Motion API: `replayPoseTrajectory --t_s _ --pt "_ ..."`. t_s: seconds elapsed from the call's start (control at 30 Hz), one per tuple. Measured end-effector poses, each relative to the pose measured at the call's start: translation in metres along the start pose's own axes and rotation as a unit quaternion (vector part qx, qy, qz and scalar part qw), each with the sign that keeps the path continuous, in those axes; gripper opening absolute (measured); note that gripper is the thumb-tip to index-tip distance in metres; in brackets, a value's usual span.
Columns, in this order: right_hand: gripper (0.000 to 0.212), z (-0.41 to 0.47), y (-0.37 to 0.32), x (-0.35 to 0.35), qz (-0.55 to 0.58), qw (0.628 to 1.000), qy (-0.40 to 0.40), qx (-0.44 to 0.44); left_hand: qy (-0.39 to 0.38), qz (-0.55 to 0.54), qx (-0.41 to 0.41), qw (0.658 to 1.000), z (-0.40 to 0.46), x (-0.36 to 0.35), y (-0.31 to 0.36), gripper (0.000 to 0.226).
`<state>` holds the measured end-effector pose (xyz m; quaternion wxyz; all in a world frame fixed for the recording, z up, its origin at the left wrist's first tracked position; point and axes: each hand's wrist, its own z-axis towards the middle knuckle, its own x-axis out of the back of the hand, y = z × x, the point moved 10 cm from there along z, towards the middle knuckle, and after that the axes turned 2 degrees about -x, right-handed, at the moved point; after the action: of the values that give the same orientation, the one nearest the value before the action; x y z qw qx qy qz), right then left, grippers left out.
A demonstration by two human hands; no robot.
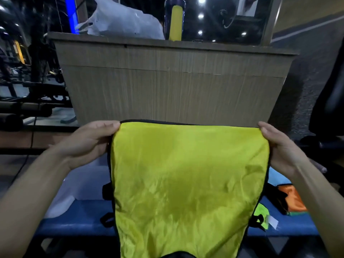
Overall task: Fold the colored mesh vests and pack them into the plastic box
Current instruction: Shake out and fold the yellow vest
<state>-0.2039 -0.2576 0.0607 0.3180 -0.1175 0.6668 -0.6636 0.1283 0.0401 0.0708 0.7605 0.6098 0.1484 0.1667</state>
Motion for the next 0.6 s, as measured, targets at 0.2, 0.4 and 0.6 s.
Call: replayPoseTrajectory --t_s 0.2,0.4,0.6 --pt "0.015 -0.004 0.042 -0.037 -0.132 0.988 0.077 -0.010 0.177 0.097 0.031 0.979 0.002 -0.033 -0.036 0.033" --pt "0.014 -0.039 0.069 -0.142 -0.251 0.962 -0.027 0.100 0.123 0.108 -0.022 0.986 -0.005 -0.133 -0.053 0.019" --pt "0.015 -0.049 0.070 -0.134 -0.273 0.957 0.010 0.095 0.152 0.086 0.006 0.985 -0.012 -0.130 -0.061 0.012"
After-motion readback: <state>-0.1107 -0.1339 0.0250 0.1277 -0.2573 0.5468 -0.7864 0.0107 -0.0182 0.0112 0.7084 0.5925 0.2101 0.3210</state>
